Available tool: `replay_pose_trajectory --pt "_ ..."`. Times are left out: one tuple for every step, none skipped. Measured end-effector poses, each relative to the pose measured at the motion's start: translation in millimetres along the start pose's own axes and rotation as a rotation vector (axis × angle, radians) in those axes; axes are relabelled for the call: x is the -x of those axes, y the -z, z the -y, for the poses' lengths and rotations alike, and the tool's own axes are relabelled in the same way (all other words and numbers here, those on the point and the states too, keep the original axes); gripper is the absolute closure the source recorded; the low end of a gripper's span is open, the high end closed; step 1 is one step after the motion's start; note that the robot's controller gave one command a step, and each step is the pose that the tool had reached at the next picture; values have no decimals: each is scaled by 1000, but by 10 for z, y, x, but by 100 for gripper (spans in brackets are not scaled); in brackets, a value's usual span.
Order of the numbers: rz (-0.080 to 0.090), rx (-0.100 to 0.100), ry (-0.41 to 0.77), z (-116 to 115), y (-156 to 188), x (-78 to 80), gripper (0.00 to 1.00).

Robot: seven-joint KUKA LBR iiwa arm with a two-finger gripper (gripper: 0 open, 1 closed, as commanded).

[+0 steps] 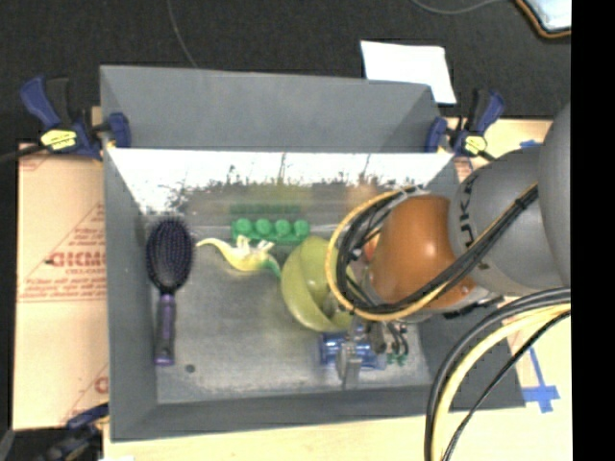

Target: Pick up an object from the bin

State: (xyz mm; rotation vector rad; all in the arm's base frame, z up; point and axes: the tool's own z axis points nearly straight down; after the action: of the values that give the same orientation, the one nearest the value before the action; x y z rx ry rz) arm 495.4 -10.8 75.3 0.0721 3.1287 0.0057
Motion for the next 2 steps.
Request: replay_pose_trajectory --pt "2 -2 533 -1 147 78 0" --pt "2 0 263 47 176 65 0"
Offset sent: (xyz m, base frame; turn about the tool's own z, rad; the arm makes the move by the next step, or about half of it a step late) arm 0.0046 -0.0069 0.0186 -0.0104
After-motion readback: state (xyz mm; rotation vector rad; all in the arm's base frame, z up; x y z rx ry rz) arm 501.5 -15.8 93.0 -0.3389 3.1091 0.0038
